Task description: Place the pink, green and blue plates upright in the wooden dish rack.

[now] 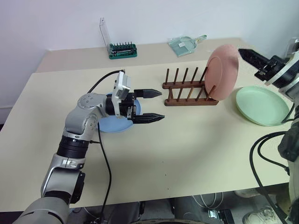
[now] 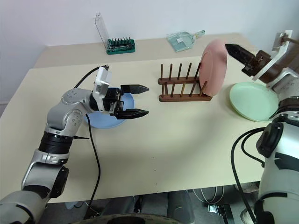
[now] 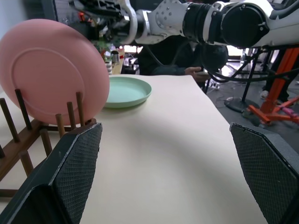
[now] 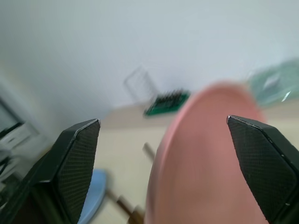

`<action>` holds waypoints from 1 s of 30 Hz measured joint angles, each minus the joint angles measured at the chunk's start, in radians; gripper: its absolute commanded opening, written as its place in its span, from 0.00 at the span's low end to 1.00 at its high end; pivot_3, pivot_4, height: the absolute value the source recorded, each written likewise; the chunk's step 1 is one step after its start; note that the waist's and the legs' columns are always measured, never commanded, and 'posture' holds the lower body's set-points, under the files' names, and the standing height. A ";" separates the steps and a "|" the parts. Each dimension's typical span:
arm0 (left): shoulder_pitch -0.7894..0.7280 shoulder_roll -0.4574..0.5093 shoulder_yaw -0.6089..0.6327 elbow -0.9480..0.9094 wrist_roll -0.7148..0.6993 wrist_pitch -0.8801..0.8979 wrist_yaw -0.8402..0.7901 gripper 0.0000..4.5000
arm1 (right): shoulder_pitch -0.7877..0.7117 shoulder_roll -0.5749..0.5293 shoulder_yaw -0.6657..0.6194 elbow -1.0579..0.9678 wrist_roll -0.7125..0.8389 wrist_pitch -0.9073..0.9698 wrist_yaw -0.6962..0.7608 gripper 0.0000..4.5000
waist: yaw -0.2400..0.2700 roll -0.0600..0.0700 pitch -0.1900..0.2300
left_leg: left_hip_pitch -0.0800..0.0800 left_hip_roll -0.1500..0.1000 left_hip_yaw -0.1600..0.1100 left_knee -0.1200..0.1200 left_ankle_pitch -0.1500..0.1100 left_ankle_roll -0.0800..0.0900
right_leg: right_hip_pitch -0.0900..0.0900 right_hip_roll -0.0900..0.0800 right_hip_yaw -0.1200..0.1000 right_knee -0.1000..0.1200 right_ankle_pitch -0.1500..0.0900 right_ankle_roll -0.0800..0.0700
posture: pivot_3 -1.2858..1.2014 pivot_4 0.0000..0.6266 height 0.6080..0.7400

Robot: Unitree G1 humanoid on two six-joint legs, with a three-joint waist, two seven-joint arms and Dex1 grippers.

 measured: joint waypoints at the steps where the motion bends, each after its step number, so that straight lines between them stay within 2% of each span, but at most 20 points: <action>1: 0.000 -0.001 0.000 0.000 -0.001 0.000 0.000 1.00 | 0.000 -0.002 -0.021 -0.007 0.010 -0.013 -0.017 0.99 | 0.000 0.000 0.000 | 0.000 0.000 0.000 0.000 0.000 0.000 | 0.000 0.000 0.000 0.000 0.000 0.000 | 0.52 0.24 1.00; 5: 0.000 -0.002 -0.001 0.001 -0.005 0.000 0.000 1.00 | 0.017 -0.007 -0.090 -0.068 0.039 -0.059 -0.089 0.99 | 0.001 0.000 0.000 | 0.000 0.000 0.000 0.000 0.000 0.000 | 0.000 0.000 0.000 0.000 0.000 0.000 | 0.52 0.24 1.00; 8: -0.001 -0.004 -0.002 0.002 -0.006 0.000 0.000 1.00 | 0.085 -0.012 -0.121 -0.155 0.038 -0.125 -0.177 0.99 | 0.002 0.000 0.000 | 0.000 0.000 0.000 0.000 0.000 0.000 | 0.000 0.000 0.000 0.000 0.000 0.000 | 0.52 0.24 1.00; 12: -0.006 -0.019 0.001 0.005 -0.014 -0.003 0.001 1.00 | 0.239 -0.045 -0.145 -0.329 0.043 -0.117 -0.241 0.99 | 0.002 0.000 0.000 | 0.000 0.000 0.000 0.000 0.000 0.000 | 0.000 0.000 0.000 0.000 0.000 0.000 | 0.52 0.24 1.00; 18: -0.051 -0.041 0.045 0.014 -0.077 0.015 0.003 1.00 | 0.595 -0.120 -0.143 -0.631 0.005 -0.093 -0.260 0.99 | 0.000 0.001 -0.001 | 0.001 0.000 0.001 0.001 0.000 0.000 | 0.001 0.000 0.001 0.001 0.000 0.000 | 0.52 0.24 1.00; 20: -0.059 -0.051 0.046 0.019 -0.079 0.014 0.001 1.00 | 0.717 -0.147 -0.103 -0.686 -0.055 -0.082 -0.281 0.99 | 0.000 0.002 -0.001 | 0.002 0.000 0.002 0.001 0.000 0.000 | 0.001 0.000 0.002 0.001 0.000 0.000 | 0.52 0.24 1.00; 24: -0.061 -0.059 0.037 0.040 -0.072 0.000 -0.009 1.00 | 0.866 -0.169 -0.022 -0.732 -0.132 -0.039 -0.287 0.99 | -0.001 0.003 -0.002 | 0.002 0.000 0.002 0.002 0.000 0.000 | 0.001 0.000 0.002 0.002 0.000 0.000 | 0.52 0.24 1.00; 30: -0.061 -0.061 0.026 0.052 -0.065 -0.012 -0.024 1.00 | 0.901 -0.169 0.097 -0.735 -0.209 -0.079 -0.255 0.99 | 0.000 0.003 -0.002 | 0.002 0.000 0.003 0.002 0.000 0.000 | 0.002 0.000 0.003 0.002 0.000 0.000 | 0.52 0.24 1.00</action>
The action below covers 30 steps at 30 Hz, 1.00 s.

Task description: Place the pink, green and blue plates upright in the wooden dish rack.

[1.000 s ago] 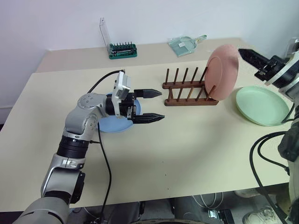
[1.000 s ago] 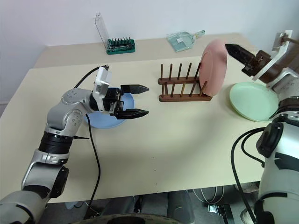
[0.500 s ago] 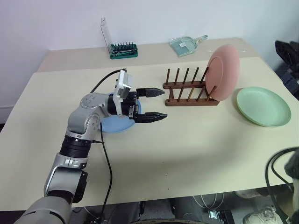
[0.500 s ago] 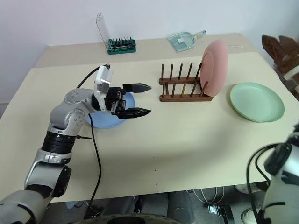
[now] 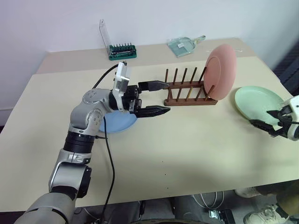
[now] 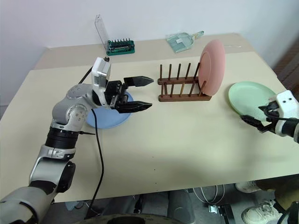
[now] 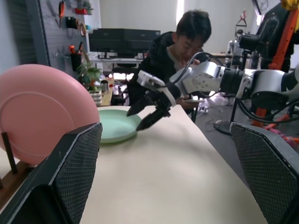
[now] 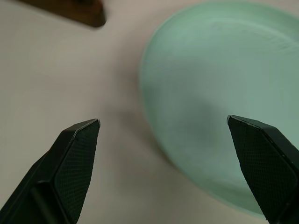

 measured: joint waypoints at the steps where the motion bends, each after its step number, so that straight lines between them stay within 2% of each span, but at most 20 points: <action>1: 0.000 0.002 0.000 0.000 0.003 -0.001 -0.001 1.00 | -0.007 0.000 0.024 0.011 -0.016 -0.010 0.000 0.99 | 0.001 0.000 0.000 | 0.000 0.000 0.000 0.000 0.000 0.000 | 0.000 0.000 0.000 0.000 0.000 0.000 | 0.52 0.24 1.00; 5: 0.002 0.015 -0.001 -0.004 0.009 -0.002 0.000 1.00 | -0.060 0.004 0.095 0.104 -0.078 -0.047 -0.006 0.99 | 0.001 0.000 0.000 | 0.000 0.000 0.000 0.000 0.000 0.000 | 0.000 0.000 0.000 0.000 0.000 0.000 | 0.52 0.24 1.00; 7: 0.008 0.026 0.000 -0.015 0.012 -0.002 0.005 1.00 | -0.109 0.013 0.117 0.167 -0.098 -0.057 -0.018 0.88 | 0.000 0.000 0.000 | 0.000 0.000 0.000 0.000 0.000 0.000 | 0.000 0.000 0.000 0.000 0.000 0.000 | 0.52 0.24 1.00; 9: 0.016 0.032 0.000 -0.028 0.012 -0.002 0.009 1.00 | -0.151 0.016 0.129 0.223 -0.112 -0.063 -0.035 0.71 | 0.000 0.000 0.000 | 0.000 0.000 0.000 0.000 0.000 0.000 | 0.000 0.000 0.000 0.000 0.000 0.000 | 0.52 0.24 1.00; 15: 0.025 0.041 0.000 -0.044 0.012 -0.001 0.024 1.00 | -0.195 0.016 0.165 0.282 -0.153 -0.130 -0.039 0.04 | 0.002 0.000 0.000 | 0.000 0.000 0.000 0.000 0.000 0.000 | 0.000 0.000 0.000 -0.001 0.000 0.000 | 0.52 0.24 1.00; 21: 0.025 0.041 0.000 -0.042 0.013 -0.001 0.026 1.00 | -0.236 0.022 0.168 0.332 -0.172 -0.183 -0.071 0.02 | 0.002 -0.001 0.000 | 0.000 0.000 0.000 0.001 0.000 0.000 | 0.001 0.000 0.000 -0.001 0.000 0.000 | 0.52 0.24 1.00; 27: 0.022 0.035 -0.005 -0.034 0.015 -0.005 0.025 1.00 | -0.495 0.016 0.053 0.515 -0.165 -0.294 -0.330 0.02 | -0.001 0.002 0.001 | 0.000 0.000 0.000 -0.002 0.000 -0.001 | -0.001 0.000 0.001 -0.001 0.000 0.000 | 0.52 0.24 1.00; 30: 0.021 0.032 -0.007 -0.026 0.016 -0.012 0.025 1.00 | -0.628 0.038 -0.069 0.498 -0.046 -0.340 -0.337 0.02 | -0.004 0.002 0.001 | 0.000 0.001 0.000 -0.003 0.000 -0.001 | -0.001 0.001 0.001 -0.002 0.000 0.000 | 0.52 0.24 1.00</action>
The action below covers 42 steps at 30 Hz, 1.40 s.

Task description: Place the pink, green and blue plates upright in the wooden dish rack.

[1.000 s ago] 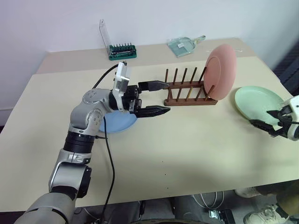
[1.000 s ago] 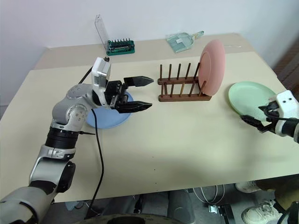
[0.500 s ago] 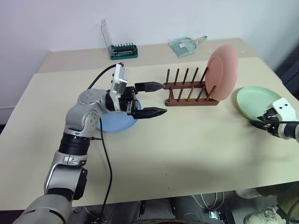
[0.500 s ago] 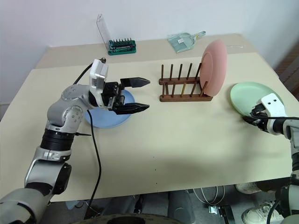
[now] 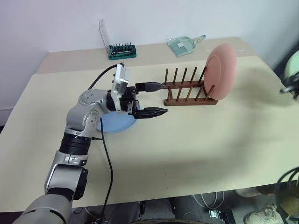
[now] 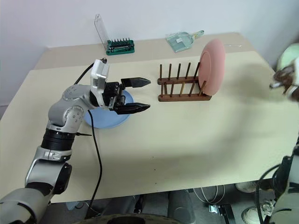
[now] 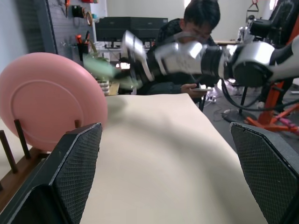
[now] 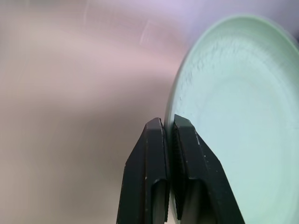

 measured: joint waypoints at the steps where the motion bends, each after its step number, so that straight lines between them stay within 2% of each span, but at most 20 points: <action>1: -0.001 -0.001 -0.001 0.004 0.000 0.000 0.000 1.00 | -0.044 0.022 -0.046 -0.048 0.066 0.000 0.022 0.02 | -0.003 0.000 0.000 | 0.000 0.000 0.000 0.000 0.000 0.000 | 0.000 0.000 0.000 0.000 0.000 0.000 | 0.52 0.24 1.00; 3: -0.001 -0.003 -0.002 0.007 0.001 -0.001 0.000 1.00 | -0.100 0.048 -0.091 -0.143 0.165 0.030 0.064 0.02 | -0.002 0.000 0.000 | 0.000 0.000 -0.001 0.000 0.000 0.000 | 0.000 0.000 0.000 0.000 0.000 0.000 | 0.52 0.24 1.00; 6: -0.001 -0.002 -0.001 0.009 0.002 -0.001 0.001 1.00 | -0.153 0.115 -0.152 -0.348 0.365 0.195 0.116 0.02 | 0.004 -0.001 0.000 | 0.000 0.000 -0.001 0.000 0.000 0.000 | 0.000 0.000 0.000 0.000 0.000 0.000 | 0.52 0.24 1.00; 9: -0.001 -0.004 -0.002 0.009 0.004 -0.001 0.002 1.00 | -0.157 0.178 -0.149 -0.537 0.510 0.347 0.125 0.02 | 0.005 0.000 0.000 | 0.000 0.000 -0.002 0.001 0.000 0.001 | 0.000 0.000 0.000 0.000 0.000 0.000 | 0.52 0.24 1.00; 15: -0.001 -0.003 -0.002 0.008 0.004 -0.001 0.012 1.00 | -0.141 0.273 -0.157 -0.724 0.776 0.645 0.045 0.02 | 0.006 0.000 0.000 | -0.001 0.000 -0.002 0.001 0.000 0.001 | 0.000 0.000 -0.001 0.000 0.000 0.000 | 0.52 0.24 1.00; 19: 0.001 -0.001 -0.001 0.006 0.004 0.000 0.016 1.00 | -0.058 0.308 -0.161 -0.786 0.950 0.822 0.003 0.02 | 0.006 0.000 0.000 | -0.001 0.000 -0.002 0.001 0.000 0.001 | 0.000 0.000 -0.001 0.000 0.000 -0.001 | 0.52 0.24 1.00; 26: 0.007 0.000 -0.001 0.003 0.004 0.000 0.018 1.00 | 0.012 0.375 -0.164 -0.775 1.037 0.885 -0.059 0.02 | 0.005 0.000 0.000 | -0.001 0.000 -0.002 0.001 0.000 0.001 | 0.000 0.000 -0.001 0.000 0.001 -0.001 | 0.52 0.24 1.00; 34: 0.007 0.000 -0.001 0.002 0.005 0.000 0.019 1.00 | 0.055 0.400 -0.147 -0.742 1.033 0.890 -0.042 0.02 | 0.003 0.000 0.000 | -0.001 0.000 -0.002 0.001 0.000 0.001 | -0.001 0.000 -0.001 0.001 0.001 -0.001 | 0.52 0.24 1.00; 42: 0.009 0.005 -0.001 -0.016 0.005 0.001 0.022 1.00 | 0.093 0.402 -0.105 -0.698 0.957 0.870 0.018 0.02 | 0.004 0.000 0.000 | -0.001 0.000 -0.002 0.001 0.000 0.001 | -0.001 0.000 -0.001 0.001 0.001 -0.001 | 0.52 0.24 1.00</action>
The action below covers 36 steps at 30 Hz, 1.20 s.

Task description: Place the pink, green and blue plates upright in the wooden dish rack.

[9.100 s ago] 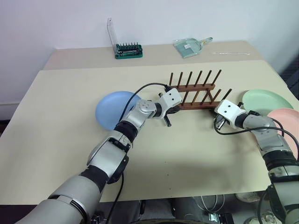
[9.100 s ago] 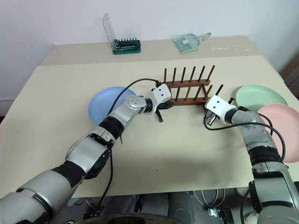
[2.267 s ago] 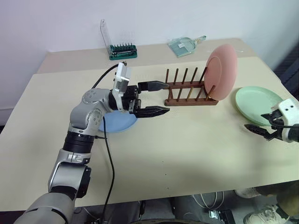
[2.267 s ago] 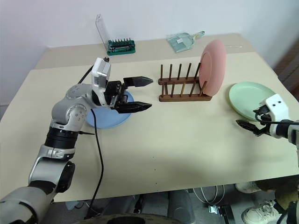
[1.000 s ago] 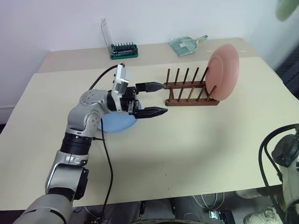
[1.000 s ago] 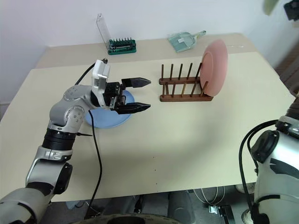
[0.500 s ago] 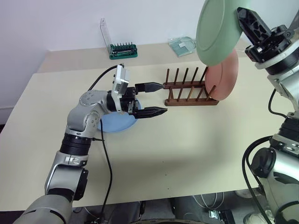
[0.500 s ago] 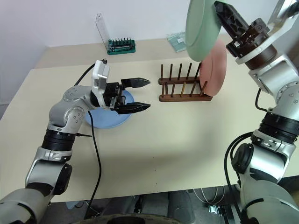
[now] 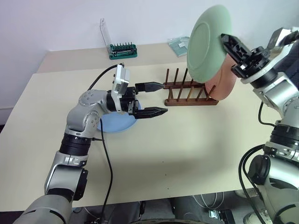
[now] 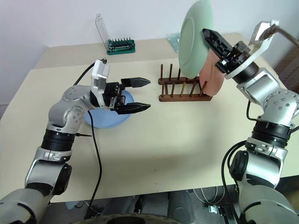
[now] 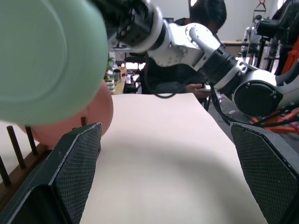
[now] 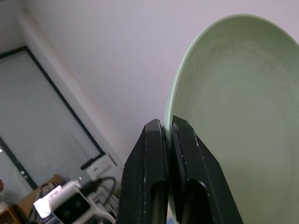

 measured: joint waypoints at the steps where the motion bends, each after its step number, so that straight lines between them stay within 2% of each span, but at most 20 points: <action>1: 0.002 0.001 0.000 0.000 0.000 0.000 0.001 1.00 | 0.001 0.001 0.000 0.008 -0.005 -0.002 0.002 0.02 | 0.000 0.000 0.000 | 0.000 0.000 0.000 0.000 0.000 0.000 | 0.000 0.000 0.000 0.000 0.000 0.000 | 0.52 0.24 1.00; 25: 0.013 0.007 0.000 -0.036 -0.002 0.020 0.016 1.00 | 0.029 0.008 0.011 0.101 -0.131 -0.046 0.100 0.02 | 0.000 0.000 0.000 | 0.000 0.000 0.000 0.000 0.000 0.000 | 0.000 0.000 0.000 0.000 0.000 0.000 | 0.52 0.24 1.00; 35: 0.024 0.017 0.000 -0.038 -0.002 0.021 0.018 1.00 | 0.029 0.015 0.048 0.157 -0.234 -0.102 0.116 0.02 | 0.000 0.000 0.000 | 0.000 0.000 0.000 0.000 0.000 0.000 | 0.000 0.000 0.000 0.000 0.000 0.000 | 0.52 0.24 1.00; 36: 0.024 0.018 0.000 -0.038 -0.002 0.021 0.018 1.00 | 0.029 0.015 0.053 0.159 -0.238 -0.104 0.121 0.08 | 0.000 0.000 0.000 | 0.000 0.000 0.000 0.000 0.000 0.000 | 0.000 0.000 0.000 0.000 0.000 0.000 | 0.52 0.24 1.00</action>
